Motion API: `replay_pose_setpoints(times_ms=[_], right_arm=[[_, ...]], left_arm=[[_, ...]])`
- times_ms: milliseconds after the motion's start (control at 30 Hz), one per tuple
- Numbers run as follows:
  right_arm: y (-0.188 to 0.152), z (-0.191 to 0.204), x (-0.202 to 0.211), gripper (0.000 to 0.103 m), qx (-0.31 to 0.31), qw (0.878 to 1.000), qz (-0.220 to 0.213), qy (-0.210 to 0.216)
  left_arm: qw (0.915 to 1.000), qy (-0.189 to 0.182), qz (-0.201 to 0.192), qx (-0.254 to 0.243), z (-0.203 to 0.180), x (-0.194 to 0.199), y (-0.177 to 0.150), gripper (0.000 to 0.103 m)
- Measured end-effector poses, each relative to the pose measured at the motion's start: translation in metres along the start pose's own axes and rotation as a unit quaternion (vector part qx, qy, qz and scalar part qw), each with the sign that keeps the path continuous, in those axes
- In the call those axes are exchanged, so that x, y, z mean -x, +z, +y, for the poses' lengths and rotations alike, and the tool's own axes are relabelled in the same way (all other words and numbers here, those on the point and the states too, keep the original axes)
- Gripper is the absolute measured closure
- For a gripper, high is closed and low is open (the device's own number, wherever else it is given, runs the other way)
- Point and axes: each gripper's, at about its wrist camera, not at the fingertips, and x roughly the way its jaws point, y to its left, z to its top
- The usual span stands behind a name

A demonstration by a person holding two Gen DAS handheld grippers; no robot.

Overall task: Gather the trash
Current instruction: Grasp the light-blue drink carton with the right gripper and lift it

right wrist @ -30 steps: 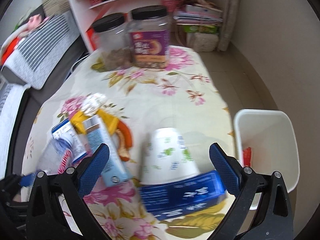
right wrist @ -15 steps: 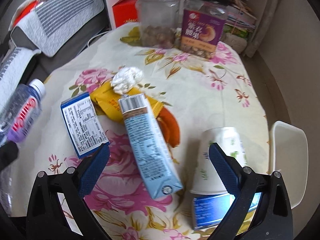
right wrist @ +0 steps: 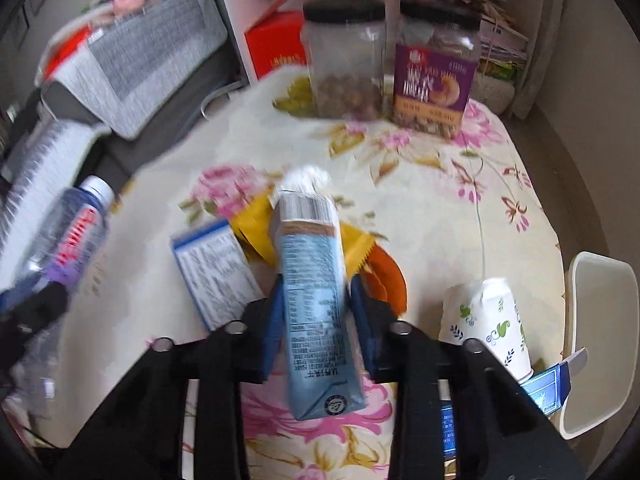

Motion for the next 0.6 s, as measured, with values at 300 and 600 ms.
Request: replay_pose_setpoints(times_ms=[300, 600], right_arm=[[0.01, -0.004, 0.043, 0.076, 0.004, 0.997, -0.074, 0.005], [0.011, -0.026, 0.063, 0.076, -0.011, 0.994, -0.104, -0.014]], left_arm=[[0.9986, -0.004, -0.052, -0.008, -0.02, 0.015, 0.009, 0.038], [0.9972, -0.014, -0.072, -0.016, -0.043, 0.02, 0.015, 0.038]])
